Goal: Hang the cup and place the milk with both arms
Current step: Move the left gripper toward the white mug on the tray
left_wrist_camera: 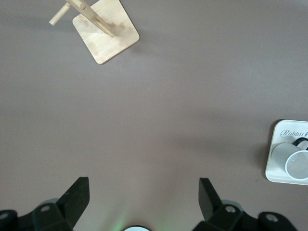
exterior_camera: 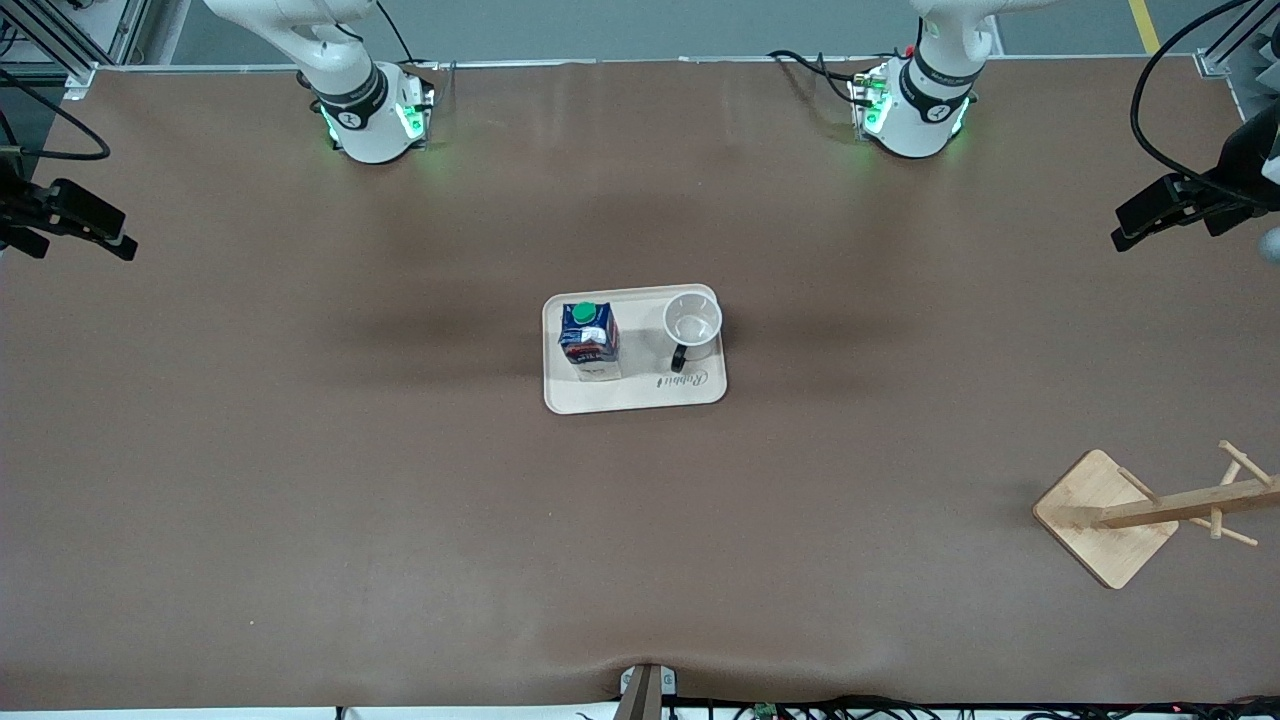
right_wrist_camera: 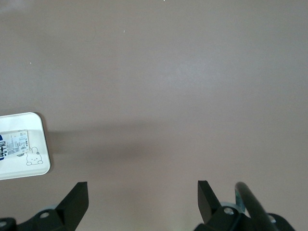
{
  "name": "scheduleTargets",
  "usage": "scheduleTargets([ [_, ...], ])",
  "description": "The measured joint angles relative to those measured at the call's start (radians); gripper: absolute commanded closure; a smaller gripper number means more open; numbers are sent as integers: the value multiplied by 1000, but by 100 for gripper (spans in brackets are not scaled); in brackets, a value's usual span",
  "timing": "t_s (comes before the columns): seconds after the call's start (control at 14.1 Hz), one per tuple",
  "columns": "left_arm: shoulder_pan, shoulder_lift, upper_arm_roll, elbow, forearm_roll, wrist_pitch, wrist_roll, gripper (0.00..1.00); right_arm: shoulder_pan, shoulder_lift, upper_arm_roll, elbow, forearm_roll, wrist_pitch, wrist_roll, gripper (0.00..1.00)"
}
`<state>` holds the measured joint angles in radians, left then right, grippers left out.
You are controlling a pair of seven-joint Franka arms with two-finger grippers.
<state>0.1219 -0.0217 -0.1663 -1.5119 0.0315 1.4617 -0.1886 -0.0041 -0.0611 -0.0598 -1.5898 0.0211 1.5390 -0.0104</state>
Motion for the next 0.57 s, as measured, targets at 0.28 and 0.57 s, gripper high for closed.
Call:
scheduleTargets([
  [0.28,-3,1,-5,0,2,0,0,0,0,0,0,0,0,0,0,0],
  [0.57,-65,42,-41,1,32,3,-24,0,0,0,0,1,0,0,0,0],
])
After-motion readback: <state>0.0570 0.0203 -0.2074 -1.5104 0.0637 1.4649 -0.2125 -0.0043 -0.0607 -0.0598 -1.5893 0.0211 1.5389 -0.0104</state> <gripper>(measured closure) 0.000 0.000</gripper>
